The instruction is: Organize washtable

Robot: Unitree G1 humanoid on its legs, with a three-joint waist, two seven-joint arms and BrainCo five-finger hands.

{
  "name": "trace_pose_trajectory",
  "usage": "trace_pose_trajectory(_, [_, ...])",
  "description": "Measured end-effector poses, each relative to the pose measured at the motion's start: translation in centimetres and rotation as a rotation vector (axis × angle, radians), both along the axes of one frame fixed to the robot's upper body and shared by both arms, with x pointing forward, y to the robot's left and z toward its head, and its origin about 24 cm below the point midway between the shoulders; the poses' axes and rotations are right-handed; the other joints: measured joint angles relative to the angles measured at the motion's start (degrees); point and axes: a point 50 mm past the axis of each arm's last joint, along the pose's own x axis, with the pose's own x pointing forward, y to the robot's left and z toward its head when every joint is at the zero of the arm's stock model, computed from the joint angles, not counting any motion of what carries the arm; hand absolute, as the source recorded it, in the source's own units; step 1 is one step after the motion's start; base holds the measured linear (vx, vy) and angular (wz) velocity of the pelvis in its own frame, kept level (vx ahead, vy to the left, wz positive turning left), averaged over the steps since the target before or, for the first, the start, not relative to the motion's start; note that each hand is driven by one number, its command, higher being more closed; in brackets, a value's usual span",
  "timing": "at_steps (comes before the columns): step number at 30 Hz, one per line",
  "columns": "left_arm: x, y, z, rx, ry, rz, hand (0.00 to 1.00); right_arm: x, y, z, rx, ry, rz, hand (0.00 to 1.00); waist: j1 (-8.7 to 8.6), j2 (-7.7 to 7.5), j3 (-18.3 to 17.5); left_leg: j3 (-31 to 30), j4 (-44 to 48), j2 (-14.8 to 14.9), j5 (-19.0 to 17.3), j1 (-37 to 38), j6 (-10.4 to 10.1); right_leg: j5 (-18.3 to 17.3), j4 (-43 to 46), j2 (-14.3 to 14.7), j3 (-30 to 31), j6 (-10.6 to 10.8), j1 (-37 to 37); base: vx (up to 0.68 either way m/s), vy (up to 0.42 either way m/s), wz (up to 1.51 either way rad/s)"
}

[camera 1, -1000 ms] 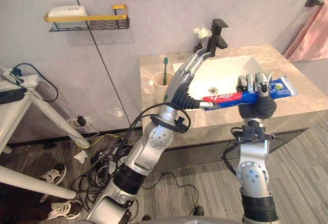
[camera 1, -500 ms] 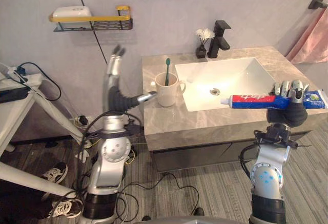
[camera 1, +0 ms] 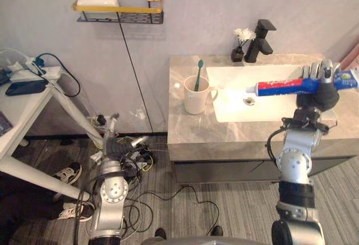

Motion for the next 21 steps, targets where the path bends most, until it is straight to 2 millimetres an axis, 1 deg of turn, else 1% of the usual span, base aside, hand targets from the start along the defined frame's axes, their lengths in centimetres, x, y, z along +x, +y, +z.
trace_pose_trajectory(1, [-0.5, -0.1, -1.4, -0.042, 0.064, -0.001, 0.0, 0.8, 0.2, 0.5, -0.023, 0.017, 0.019, 1.0, 0.16, -0.08, 0.05, -0.07, 0.0, 0.06, 0.02, -0.02, -0.02, -0.01, 0.0, -0.01, -0.1, 0.0, 0.03, 0.03, 0.002, 0.09])
trace_pose_trajectory(2, [-0.6, -0.1, -1.7, -0.051, 0.077, 0.001, 0.0, 1.0, 0.3, 0.6, -0.027, 0.018, 0.022, 1.0, 0.19, -0.11, 0.06, -0.07, 0.0, 0.07, 0.05, -0.02, -0.05, -0.01, 0.0, -0.02, -0.1, 0.0, 0.03, 0.03, 0.004, 0.02])
trace_pose_trajectory(4, [-1.4, -0.4, -4.0, -0.11, 0.177, 0.01, 0.0, 2.0, 0.8, 1.6, -0.076, 0.022, 0.044, 1.0, 0.51, -0.14, 0.09, -0.09, 0.0, 0.04, 0.06, -0.28, -0.08, -0.02, 0.0, -0.1, -0.13, 0.01, -0.17, 0.0, 0.0, 0.0])
trace_pose_trajectory(5, [-1.5, -0.6, -4.6, -0.121, 0.203, 0.004, 0.0, 2.2, 1.0, 1.9, -0.096, 0.024, 0.048, 1.0, 0.61, -0.23, 0.14, -0.11, 0.02, 0.05, 0.06, -0.44, -0.08, -0.02, 0.0, -0.06, -0.13, 0.01, -0.29, 0.0, 0.0, 0.0])
trace_pose_trajectory(7, [-2.0, -1.2, -6.1, -0.133, 0.283, -0.029, 0.0, 2.6, 1.4, 3.4, -0.172, 0.0, 0.055, 1.0, 0.97, -0.68, 0.4, -0.22, 0.03, 0.05, 0.19, -1.51, 0.0, 0.04, 0.0, -0.1, -0.14, -0.01, -1.28, 0.0, 0.0, 0.02])
trace_pose_trajectory(9, [-2.9, -1.6, -8.3, -0.158, 0.396, -0.045, 0.0, 3.7, 2.2, 5.1, -0.246, -0.007, 0.075, 1.0, 0.98, -1.03, 0.61, -0.22, 0.04, 0.09, 0.34, -1.91, 0.01, 0.12, 0.0, -0.1, -0.09, -0.04, -1.73, 0.0, 0.0, 0.0])
trace_pose_trajectory(10, [-3.2, -1.7, -8.9, -0.164, 0.429, -0.05, 0.0, 4.0, 2.3, 5.6, -0.271, -0.005, 0.075, 1.0, 1.02, -1.12, 0.66, -0.23, 0.04, 0.1, 0.34, -1.92, 0.01, 0.13, 0.0, -0.09, -0.08, -0.04, -1.73, 0.0, 0.0, 0.0])
trace_pose_trajectory(12, [-4.5, -2.0, -10.9, -0.182, 0.538, -0.057, 0.0, 4.5, 2.7, 7.3, -0.362, -0.019, 0.069, 1.0, 1.48, -1.4, 0.83, -0.22, 0.04, 0.13, 0.34, -2.06, 0.01, 0.13, 0.01, -0.06, -0.01, -0.05, -1.88, 0.0, 0.0, 0.0])
trace_pose_trajectory(14, [-5.3, -2.0, -11.9, -0.185, 0.597, -0.053, 0.0, 4.7, 3.2, 8.3, -0.421, -0.032, 0.073, 1.0, 1.59, -1.55, 0.92, -0.18, 0.04, 0.13, 0.33, -2.25, 0.01, 0.14, 0.01, -0.05, 0.08, -0.04, -2.09, 0.0, 0.0, 0.0])
trace_pose_trajectory(15, [-5.7, -1.8, -12.4, -0.186, 0.628, -0.049, 0.0, 5.2, 3.8, 9.0, -0.477, -0.027, 0.077, 1.0, 1.62, -1.64, 0.97, -0.12, 0.04, 0.12, 0.33, -2.39, 0.01, 0.19, 0.01, -0.05, 0.18, -0.06, -2.28, 0.0, 0.0, 0.0])
trace_pose_trajectory(16, [-5.9, -1.8, -12.5, -0.186, 0.638, -0.047, 0.0, 5.3, 4.0, 9.3, -0.501, -0.026, 0.081, 1.0, 1.63, -1.73, 1.03, -0.11, 0.05, 0.12, 0.34, -2.52, 0.01, 0.22, 0.01, -0.03, 0.23, -0.06, -2.44, 0.0, 0.0, 0.0])
trace_pose_trajectory(17, [-6.2, -1.7, -12.9, -0.192, 0.658, -0.041, 0.0, 5.6, 4.6, 10.2, -0.565, -0.031, 0.087, 1.0, 1.7, -2.07, 1.22, -0.1, 0.06, 0.14, 0.36, -3.1, 0.04, 0.38, 0.01, 0.01, 0.33, -0.09, -3.07, 0.0, 0.0, 0.0])
trace_pose_trajectory(21, [-6.7, -1.8, -13.5, -0.203, 0.695, -0.04, 0.0, 5.8, 5.6, 10.9, -0.624, -0.042, 0.09, 1.0, 1.98, -2.56, 1.51, -0.09, 0.07, 0.12, 0.39, -3.42, 0.06, 0.48, 0.01, 0.0, 0.4, -0.1, -3.4, 0.0, 0.0, 0.0])
